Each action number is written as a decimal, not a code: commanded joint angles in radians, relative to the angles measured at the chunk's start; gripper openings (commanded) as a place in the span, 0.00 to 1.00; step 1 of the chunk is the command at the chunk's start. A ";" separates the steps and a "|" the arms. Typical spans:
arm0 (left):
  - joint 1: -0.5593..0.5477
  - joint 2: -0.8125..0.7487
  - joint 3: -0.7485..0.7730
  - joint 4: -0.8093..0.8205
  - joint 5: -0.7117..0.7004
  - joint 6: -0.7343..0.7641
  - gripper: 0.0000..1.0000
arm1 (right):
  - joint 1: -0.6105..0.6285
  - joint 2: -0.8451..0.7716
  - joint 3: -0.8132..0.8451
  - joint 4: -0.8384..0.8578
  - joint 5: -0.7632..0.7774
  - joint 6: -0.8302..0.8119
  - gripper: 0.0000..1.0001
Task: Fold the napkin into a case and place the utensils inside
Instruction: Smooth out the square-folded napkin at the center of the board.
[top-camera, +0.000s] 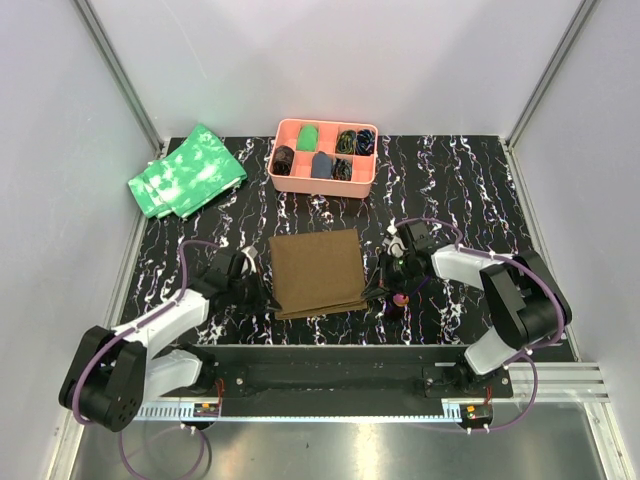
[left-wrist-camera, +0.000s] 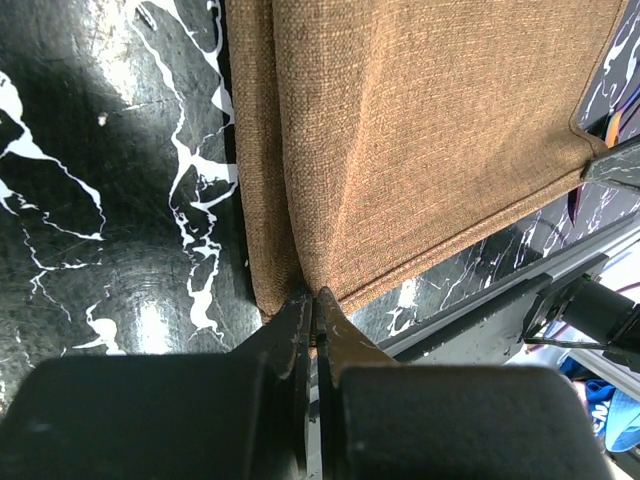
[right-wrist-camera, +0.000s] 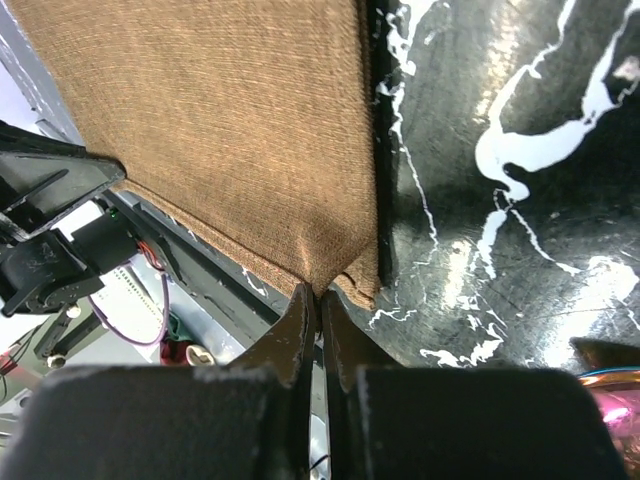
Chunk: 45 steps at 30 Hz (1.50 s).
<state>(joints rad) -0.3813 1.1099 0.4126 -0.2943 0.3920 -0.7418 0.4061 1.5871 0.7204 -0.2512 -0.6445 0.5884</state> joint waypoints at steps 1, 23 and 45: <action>0.001 0.001 -0.026 0.040 -0.013 0.002 0.05 | 0.000 0.014 -0.018 0.018 0.057 -0.016 0.06; -0.014 0.079 0.119 0.124 0.059 -0.053 0.15 | 0.034 0.060 0.105 0.101 -0.012 0.028 0.35; 0.133 0.163 0.251 0.266 0.149 -0.125 0.17 | 0.187 0.204 0.341 0.158 0.007 0.074 0.44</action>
<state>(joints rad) -0.2886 1.1221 0.5667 -0.1776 0.4332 -0.8417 0.5125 1.7412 0.9585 -0.2058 -0.5861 0.5968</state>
